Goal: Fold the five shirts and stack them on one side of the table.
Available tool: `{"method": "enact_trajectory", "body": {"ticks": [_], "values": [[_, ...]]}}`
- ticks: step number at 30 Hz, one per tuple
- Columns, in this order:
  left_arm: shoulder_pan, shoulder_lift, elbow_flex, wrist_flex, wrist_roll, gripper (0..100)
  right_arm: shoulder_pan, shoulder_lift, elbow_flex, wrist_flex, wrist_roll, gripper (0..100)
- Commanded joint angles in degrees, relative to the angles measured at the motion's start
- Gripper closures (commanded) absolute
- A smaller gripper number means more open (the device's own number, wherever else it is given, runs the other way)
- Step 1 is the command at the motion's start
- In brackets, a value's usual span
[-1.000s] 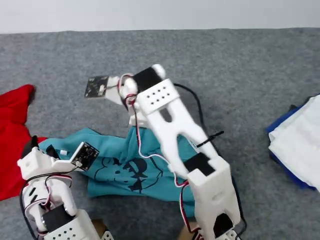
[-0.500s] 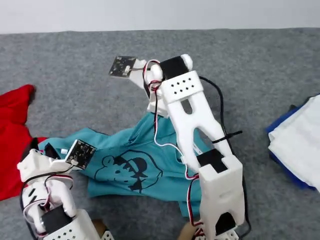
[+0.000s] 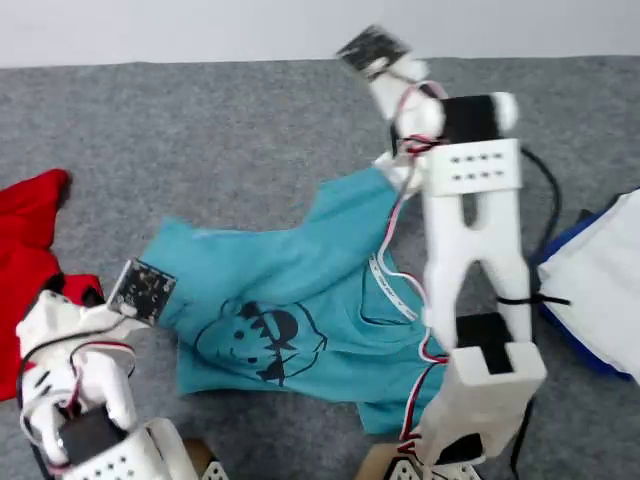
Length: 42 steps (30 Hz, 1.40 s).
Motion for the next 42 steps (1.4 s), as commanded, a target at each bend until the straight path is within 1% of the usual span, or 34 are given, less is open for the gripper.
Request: {"method": "enact_trajectory", "body": {"ticks": [1, 5, 10, 13, 16, 18, 23, 26, 29, 31, 35, 38, 39, 42], "values": [[2.7, 11.4, -8.5, 1.3, 2.5, 86, 1.9, -5.1, -2.8, 2.2, -0.9, 98.7], [8.2, 25.3, -18.5, 3.6, 6.3, 86, 1.5, -5.1, -2.7, 2.2, -0.9, 98.7], [13.8, 44.0, -30.6, 3.6, 11.0, 86, -0.8, -5.1, 0.4, 2.2, -0.9, 98.7], [16.4, 55.5, -38.5, 5.0, 13.3, 86, -1.7, -5.3, 3.8, 2.2, -0.9, 98.7], [17.6, 66.6, -47.7, 8.2, 15.5, 86, -2.1, -5.3, 4.6, 2.2, -0.9, 98.7], [18.1, 73.6, -53.8, 10.8, 15.9, 86, -2.1, -5.2, 4.6, 2.1, -1.0, 98.7], [20.4, 89.1, -68.8, 18.9, 15.9, 94, -2.1, -5.1, 4.7, 2.1, -1.1, 98.7], [21.6, 97.5, -78.8, 23.8, 16.0, 96, -2.1, -5.1, 4.7, 2.0, -2.5, 98.7], [22.6, 105.9, -89.0, 28.1, 18.7, 99, -2.0, -5.1, 4.8, 2.1, -3.9, 98.7], [22.6, 111.4, -96.0, 31.0, 20.0, 100, -1.9, -5.1, 4.8, 2.1, -4.6, 98.7], [22.6, 122.3, -111.2, 37.7, 20.0, 100, -1.9, -5.1, 4.8, 2.0, -4.7, 98.7], [22.7, 130.2, -122.9, 43.8, 20.0, 98, -1.8, -5.1, 4.8, 2.0, -4.6, 98.7], [22.7, 132.7, -126.0, 45.1, 20.0, 95, -1.7, -5.1, 4.8, 2.0, -4.6, 98.7], [22.2, 137.2, -132.1, 45.1, 19.7, 83, -1.7, -5.1, 4.8, 2.0, -4.6, 98.7]]}}
